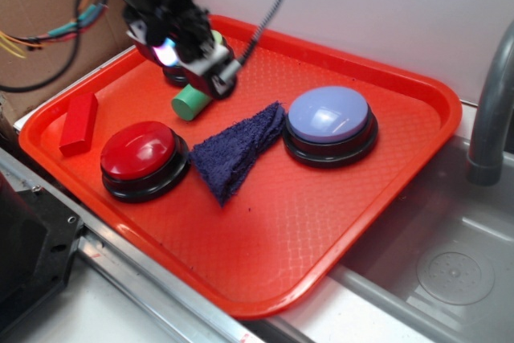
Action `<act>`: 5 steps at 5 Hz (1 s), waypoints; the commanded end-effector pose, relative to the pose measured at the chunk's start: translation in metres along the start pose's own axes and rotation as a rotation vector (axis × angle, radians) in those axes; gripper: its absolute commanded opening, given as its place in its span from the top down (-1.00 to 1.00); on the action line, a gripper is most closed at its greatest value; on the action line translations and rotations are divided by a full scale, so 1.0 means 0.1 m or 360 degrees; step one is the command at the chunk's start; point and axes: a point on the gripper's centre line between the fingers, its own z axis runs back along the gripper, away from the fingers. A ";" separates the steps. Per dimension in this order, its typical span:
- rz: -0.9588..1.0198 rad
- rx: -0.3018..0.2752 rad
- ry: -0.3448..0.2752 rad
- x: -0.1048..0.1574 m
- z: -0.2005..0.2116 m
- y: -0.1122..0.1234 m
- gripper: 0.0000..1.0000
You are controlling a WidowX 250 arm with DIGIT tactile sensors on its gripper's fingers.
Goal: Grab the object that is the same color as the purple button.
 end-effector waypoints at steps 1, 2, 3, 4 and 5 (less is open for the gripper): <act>-0.0108 0.0041 0.0017 0.09 -0.32 -0.11 -1.00; -0.0157 0.0097 0.0056 0.08 -0.53 -0.11 -1.00; -0.0128 0.0150 0.0083 0.05 -0.63 -0.11 -1.00; -0.0154 0.0112 0.0111 0.10 -0.75 -0.11 -1.00; -0.0149 0.0102 0.0133 0.11 -0.83 -0.11 -1.00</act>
